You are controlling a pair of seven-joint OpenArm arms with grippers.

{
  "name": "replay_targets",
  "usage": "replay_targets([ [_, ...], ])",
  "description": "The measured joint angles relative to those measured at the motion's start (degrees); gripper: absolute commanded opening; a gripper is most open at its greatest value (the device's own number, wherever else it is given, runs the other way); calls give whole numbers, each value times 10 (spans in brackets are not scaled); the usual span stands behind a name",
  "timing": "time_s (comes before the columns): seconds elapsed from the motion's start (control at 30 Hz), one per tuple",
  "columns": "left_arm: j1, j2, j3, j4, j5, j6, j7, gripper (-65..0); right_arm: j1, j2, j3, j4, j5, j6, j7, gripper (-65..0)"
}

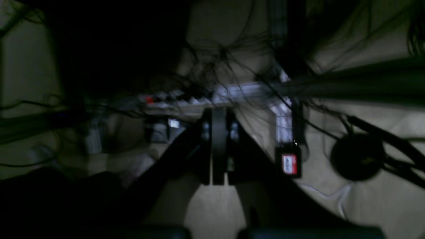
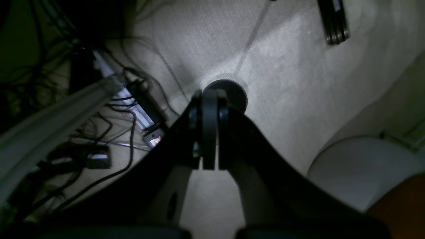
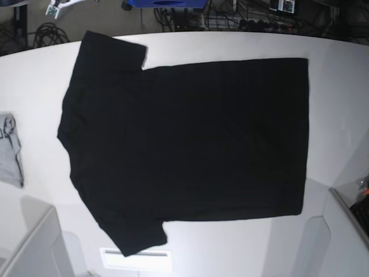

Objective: Fold the T-shirt properly
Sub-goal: 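Lower both grippers onto the shirt's shoulder corners and grasp them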

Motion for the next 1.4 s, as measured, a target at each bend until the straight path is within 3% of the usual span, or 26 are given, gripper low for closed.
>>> replay_targets([
  [0.2,70,-1,-57,145,-4,-1,-2,-650,8,3,41,147,69,4,-30,-650],
  [0.33,83,0,-100,202,-2,0,-2,-650,37,2,68,168,133,2,-47,-650],
  [0.37,83,2,-107,206,-2,0,-4,-650,47,6,75,166,147,18,-51,-650],
  [0.47,62,18,-127,201,-20,-1,6,-650,81,23,96,165,211,109,-86,-650],
  [0.5,49,30,-141,200,-43,-3,8,-624,98,22,111,166,233,133,-102,-624],
  [0.6,31,35,-174,194,-110,-1,0,-436,140,20,163,166,266,181,-168,-443],
  [0.63,27,32,-184,190,-139,0,0,-387,153,20,181,166,273,193,-196,-410],
  [0.73,12,31,-194,176,-189,5,2,-273,194,20,217,159,302,245,-272,-372],
  [0.9,-20,32,-200,145,-227,-21,-1,-199,266,20,263,79,309,295,-375,-371],
  [1.0,-37,31,-200,111,-248,-78,3,-206,286,23,264,35,308,299,-390,-371],
  [1.4,-46,32,-200,87,-249,-83,4,-207,292,59,260,-52,317,303,-381,-369],
])
